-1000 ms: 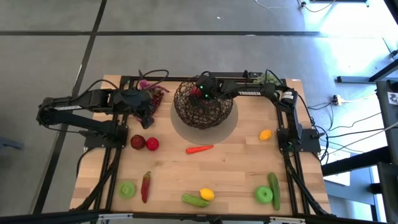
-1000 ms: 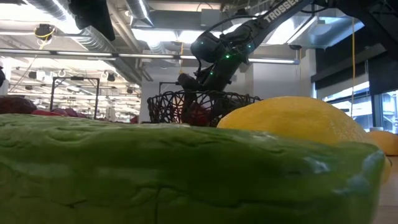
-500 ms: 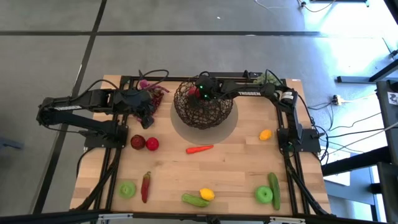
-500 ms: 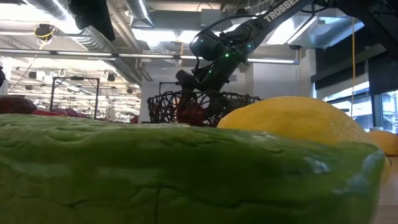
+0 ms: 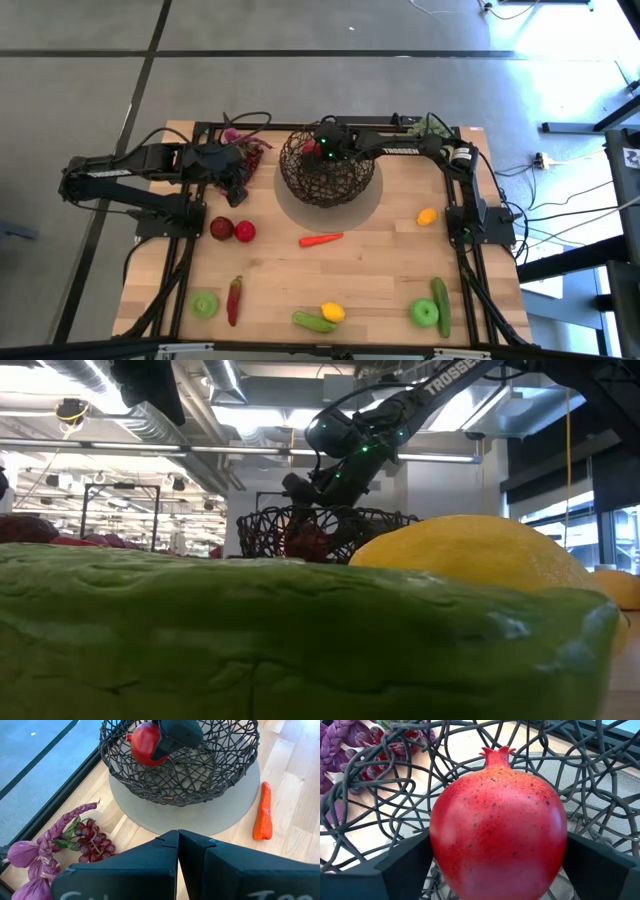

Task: Build produce basket
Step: Put the pomegranate into the wire basket, then put the bottom lemon into the wire basket

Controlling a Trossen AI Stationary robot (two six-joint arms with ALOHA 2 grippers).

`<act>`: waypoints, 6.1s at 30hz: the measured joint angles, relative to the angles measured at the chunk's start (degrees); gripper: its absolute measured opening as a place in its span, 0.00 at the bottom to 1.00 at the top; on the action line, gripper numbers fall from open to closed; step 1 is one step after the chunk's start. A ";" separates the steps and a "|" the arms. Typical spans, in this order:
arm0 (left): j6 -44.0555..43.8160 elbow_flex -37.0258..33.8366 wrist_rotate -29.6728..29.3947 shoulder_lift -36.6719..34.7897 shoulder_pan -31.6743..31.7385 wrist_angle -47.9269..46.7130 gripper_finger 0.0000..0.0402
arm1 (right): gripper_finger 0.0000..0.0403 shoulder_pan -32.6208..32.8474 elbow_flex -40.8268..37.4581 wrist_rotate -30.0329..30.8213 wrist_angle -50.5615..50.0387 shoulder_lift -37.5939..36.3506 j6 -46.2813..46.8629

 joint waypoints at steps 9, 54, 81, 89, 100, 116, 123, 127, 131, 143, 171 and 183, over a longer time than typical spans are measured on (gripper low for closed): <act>0.00 0.00 0.00 0.00 0.02 0.00 0.00 | 0.99 0.00 0.00 -0.31 0.09 0.00 -0.86; 0.00 0.00 -0.02 0.00 0.02 0.02 0.00 | 0.99 1.95 0.07 -8.43 -1.25 0.11 -34.50; 4.12 0.00 0.02 1.33 0.64 3.36 0.00 | 0.99 1.95 0.04 -15.38 -1.51 0.11 -25.34; 9.04 -0.07 1.91 8.25 5.50 9.32 0.00 | 0.99 2.36 0.04 -16.41 -0.50 0.11 -31.58; 15.71 -0.02 9.99 16.85 12.67 21.55 0.00 | 0.99 2.36 0.02 -15.37 -1.25 -1.20 -36.42; 18.97 -0.02 28.67 30.36 23.05 32.63 0.00 | 0.99 2.36 0.02 -15.35 -4.11 -2.69 -41.75; 20.57 -0.02 31.94 34.69 24.09 34.87 0.00 | 0.99 2.36 0.02 -15.37 -3.94 -2.69 -42.42; 21.03 0.00 32.39 35.90 24.17 35.00 0.00 | 0.99 2.36 0.02 -15.33 -4.35 -2.67 -42.44; 21.19 0.00 32.28 36.65 24.17 34.61 0.00 | 0.99 2.22 -0.04 -15.35 -4.46 -2.62 -42.42; 22.25 0.00 33.33 36.83 24.94 35.99 0.00 | 0.99 1.44 -0.04 -15.46 -3.78 -2.62 -43.48; 23.62 0.00 37.34 39.89 25.16 36.30 0.00 | 0.99 1.17 0.13 -15.48 -1.74 -2.66 -43.59; 23.96 -0.02 34.20 30.96 25.21 29.86 0.00 | 0.99 0.47 0.07 -15.06 -13.79 -11.08 -43.50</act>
